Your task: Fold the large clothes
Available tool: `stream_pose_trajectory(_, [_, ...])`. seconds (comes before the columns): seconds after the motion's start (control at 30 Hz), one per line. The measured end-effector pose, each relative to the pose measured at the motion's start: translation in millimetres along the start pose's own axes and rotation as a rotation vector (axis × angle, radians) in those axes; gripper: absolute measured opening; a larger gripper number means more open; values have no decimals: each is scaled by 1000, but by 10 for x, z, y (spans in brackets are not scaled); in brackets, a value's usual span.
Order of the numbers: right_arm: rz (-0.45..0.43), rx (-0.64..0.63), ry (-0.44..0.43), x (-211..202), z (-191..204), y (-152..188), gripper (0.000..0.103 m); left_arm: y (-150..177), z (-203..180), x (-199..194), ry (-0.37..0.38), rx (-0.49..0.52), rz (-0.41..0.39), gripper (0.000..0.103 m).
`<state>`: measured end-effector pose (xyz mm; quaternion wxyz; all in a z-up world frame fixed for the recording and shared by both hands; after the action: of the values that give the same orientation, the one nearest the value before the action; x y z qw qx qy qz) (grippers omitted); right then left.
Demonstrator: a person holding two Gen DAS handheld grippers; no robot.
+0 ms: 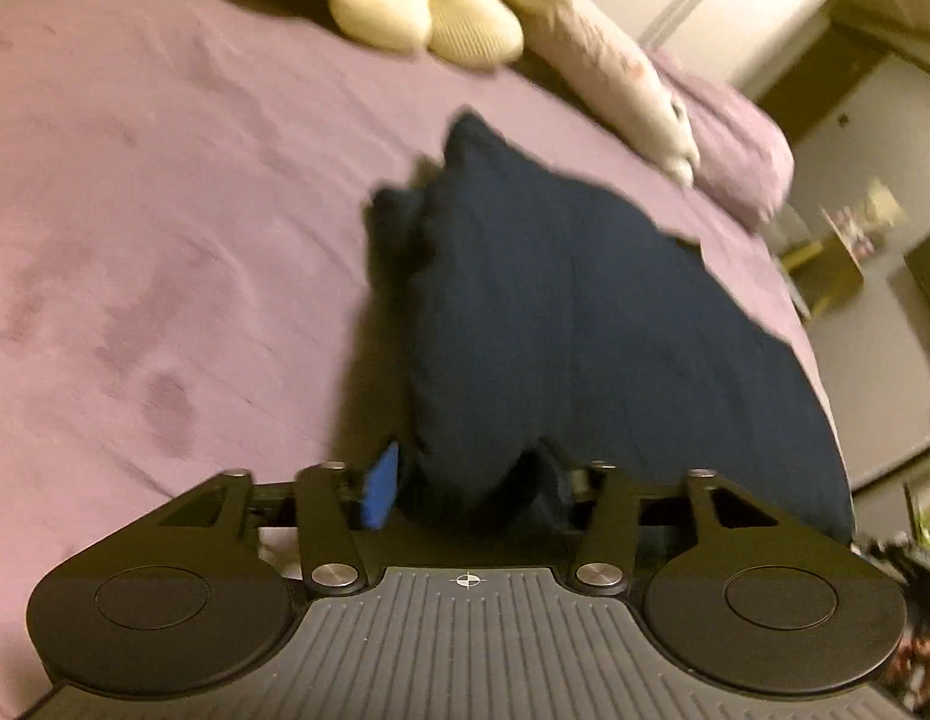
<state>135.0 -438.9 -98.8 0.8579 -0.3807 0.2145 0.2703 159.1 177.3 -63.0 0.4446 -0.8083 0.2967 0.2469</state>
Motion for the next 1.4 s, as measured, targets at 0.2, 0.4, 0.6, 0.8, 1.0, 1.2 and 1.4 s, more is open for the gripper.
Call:
stream_pose_trajectory(0.2, [-189, -243, 121, -46, 570, -66, 52, -291, -622, 156, -94, 188, -158, 87])
stream_pose_trajectory(0.4, [-100, -459, -37, 1259, 1702, 181, 10, -382, -1607, 1087, -138, 328, -224, 95])
stream_pose_trajectory(0.6, [-61, -596, 30, 2244, 2159, 314, 10, -323, -1720, 2016, -308, 354, -192, 96])
stream_pose_trajectory(0.8, [-99, -592, 5, 2387, 1957, 363, 9, -238, -1589, 2083, -304, 365, -218, 100])
stream_pose_trajectory(1.0, [-97, -588, 5, 2348, 1936, 380, 9, -262, -1587, 2100, -301, 362, -221, 101])
stream_pose_trajectory(1.2, [-93, -581, 30, 2339, 1967, 317, 9, -289, -1584, 2089, -291, 355, -219, 101])
stream_pose_trajectory(1.4, [-136, -619, 144, 2371, 1861, 54, 8, -356, -1555, 2107, -289, 361, -217, 102])
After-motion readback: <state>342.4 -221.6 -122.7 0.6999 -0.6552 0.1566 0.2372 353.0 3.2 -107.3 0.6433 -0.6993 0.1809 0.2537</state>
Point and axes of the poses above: each gripper's, at about its wrist camera, not at the fingertips, and x roughly the way its jaws point, z to its left, y to its underside, the point moved 2 cm from there along x, roughly the way its jaws point, and after that the axes turned 6 degrees about -z, right-handed, at the moved point
